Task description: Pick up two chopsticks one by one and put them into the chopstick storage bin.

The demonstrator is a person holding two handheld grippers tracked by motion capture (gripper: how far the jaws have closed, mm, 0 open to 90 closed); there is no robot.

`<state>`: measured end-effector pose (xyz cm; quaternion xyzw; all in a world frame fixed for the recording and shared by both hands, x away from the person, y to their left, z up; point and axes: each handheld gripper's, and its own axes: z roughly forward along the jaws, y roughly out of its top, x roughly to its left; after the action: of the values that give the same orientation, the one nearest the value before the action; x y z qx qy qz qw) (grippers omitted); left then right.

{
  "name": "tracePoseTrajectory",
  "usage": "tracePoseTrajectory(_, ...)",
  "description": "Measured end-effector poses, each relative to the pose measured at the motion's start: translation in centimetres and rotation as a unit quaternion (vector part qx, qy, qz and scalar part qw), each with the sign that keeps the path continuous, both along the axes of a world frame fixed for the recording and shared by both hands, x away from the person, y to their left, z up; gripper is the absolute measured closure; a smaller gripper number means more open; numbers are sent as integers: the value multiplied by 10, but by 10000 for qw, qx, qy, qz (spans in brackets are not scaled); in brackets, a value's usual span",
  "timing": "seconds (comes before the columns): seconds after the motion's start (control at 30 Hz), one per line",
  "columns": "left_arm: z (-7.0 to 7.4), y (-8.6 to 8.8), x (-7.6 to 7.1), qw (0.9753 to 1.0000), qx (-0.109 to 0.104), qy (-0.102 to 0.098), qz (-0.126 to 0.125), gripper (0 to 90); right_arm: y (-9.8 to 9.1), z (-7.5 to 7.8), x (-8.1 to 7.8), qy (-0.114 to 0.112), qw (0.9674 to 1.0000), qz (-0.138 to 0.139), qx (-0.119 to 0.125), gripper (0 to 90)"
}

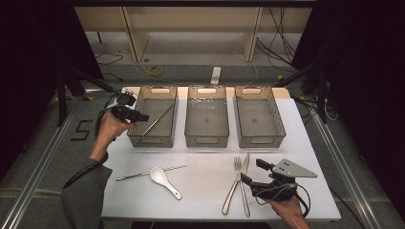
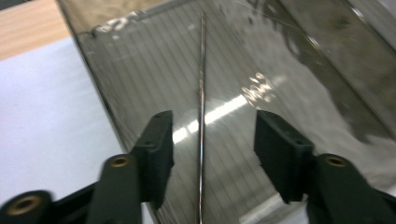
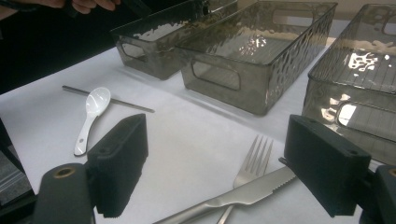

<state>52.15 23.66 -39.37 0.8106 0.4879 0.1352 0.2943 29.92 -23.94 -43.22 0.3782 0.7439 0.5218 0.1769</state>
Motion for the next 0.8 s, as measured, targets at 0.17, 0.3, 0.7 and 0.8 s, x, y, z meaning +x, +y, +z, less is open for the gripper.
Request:
tracePoseTrajectory(0.17,5,-1,-23,9996,-55,-19,-275,337,0,0,0,6,10000,2,-2,226)
tracePoseTrajectory(0.3,6,-4,-39,9980,122,174,-590,286,1,0,-1,-2,10000,20,9,226)
tracePoseTrajectory(0.7,3,-18,-74,9913,134,550,-1190,220,2,0,-1,-17,10000,72,-39,226)
tracePoseTrajectory(0.8,0,-22,-81,9901,169,599,-1257,200,2,1,-1,-21,10000,70,-24,226)
